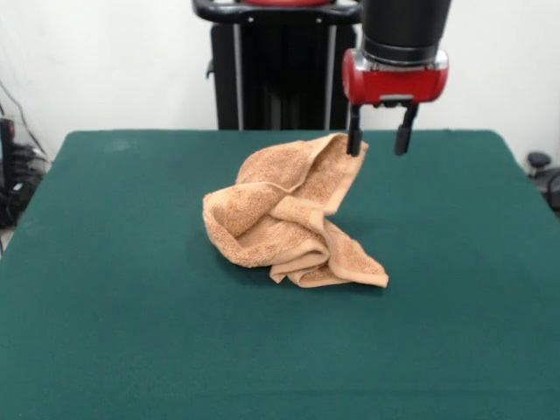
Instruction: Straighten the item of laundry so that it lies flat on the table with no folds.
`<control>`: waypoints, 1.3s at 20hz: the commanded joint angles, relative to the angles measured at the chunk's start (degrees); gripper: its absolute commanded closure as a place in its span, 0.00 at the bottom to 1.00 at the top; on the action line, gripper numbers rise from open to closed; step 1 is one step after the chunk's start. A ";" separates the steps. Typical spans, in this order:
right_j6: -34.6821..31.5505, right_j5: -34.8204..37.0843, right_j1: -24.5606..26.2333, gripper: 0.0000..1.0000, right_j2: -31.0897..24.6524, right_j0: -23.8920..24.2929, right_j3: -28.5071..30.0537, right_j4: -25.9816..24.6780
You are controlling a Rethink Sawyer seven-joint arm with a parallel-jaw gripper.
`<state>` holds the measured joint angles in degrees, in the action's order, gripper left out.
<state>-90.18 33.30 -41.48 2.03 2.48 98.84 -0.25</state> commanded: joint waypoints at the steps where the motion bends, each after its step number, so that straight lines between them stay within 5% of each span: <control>1: -8.85 -4.60 0.22 0.00 -3.79 -1.24 6.74 -0.24; 26: -10.04 -7.19 4.51 0.00 -2.40 -2.49 5.42 -0.75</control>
<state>-90.18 28.63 -41.10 2.02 1.99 100.36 -0.27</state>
